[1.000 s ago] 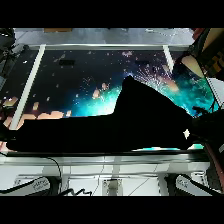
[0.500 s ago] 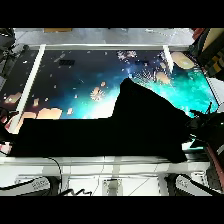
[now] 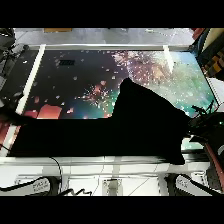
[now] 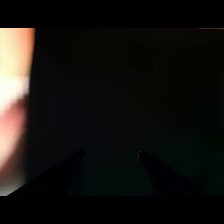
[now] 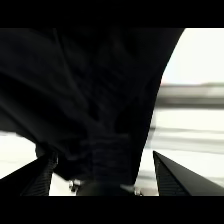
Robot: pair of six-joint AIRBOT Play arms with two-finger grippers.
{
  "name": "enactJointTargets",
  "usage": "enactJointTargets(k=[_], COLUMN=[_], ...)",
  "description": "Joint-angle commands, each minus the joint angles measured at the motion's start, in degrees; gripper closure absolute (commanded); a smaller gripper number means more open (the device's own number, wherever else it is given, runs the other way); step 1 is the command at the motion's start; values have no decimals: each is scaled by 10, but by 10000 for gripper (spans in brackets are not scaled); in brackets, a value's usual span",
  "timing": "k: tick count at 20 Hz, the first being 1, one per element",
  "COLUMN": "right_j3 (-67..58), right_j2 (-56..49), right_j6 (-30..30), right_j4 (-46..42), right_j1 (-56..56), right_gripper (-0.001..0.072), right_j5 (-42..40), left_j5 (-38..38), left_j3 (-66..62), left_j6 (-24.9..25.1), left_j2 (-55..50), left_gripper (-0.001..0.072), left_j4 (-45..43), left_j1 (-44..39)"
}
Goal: Fold the clothes and pants, and hang the long-sleeved shirts on hangers.
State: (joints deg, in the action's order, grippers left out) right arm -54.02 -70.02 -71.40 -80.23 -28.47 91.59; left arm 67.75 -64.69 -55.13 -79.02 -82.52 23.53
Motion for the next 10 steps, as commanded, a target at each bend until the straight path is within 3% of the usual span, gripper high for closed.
enactJointTargets(k=[1,4,5,7,10], right_j3=[-1,-1,-1,-1,-1], right_j2=[0,0,0,0,0], right_j6=[-1,-1,-1,-1,-1], right_j4=[10,23,30,44,56], right_j1=[0,0,0,0,0], right_gripper=[41,41,41,41,41], right_j5=[-40,-58,-62,-69,-75], left_j5=[-68,-129,-159,-265,-313], left_j3=[-16,-16,-16,-18,-68], left_j6=[91,90,75,-8,-32], left_j2=[-5,-28,-41,-69,-134], left_gripper=[340,340,341,344,343], left_j4=[280,301,303,307,306], left_j1=[-113,-258,-311,-401,-495])
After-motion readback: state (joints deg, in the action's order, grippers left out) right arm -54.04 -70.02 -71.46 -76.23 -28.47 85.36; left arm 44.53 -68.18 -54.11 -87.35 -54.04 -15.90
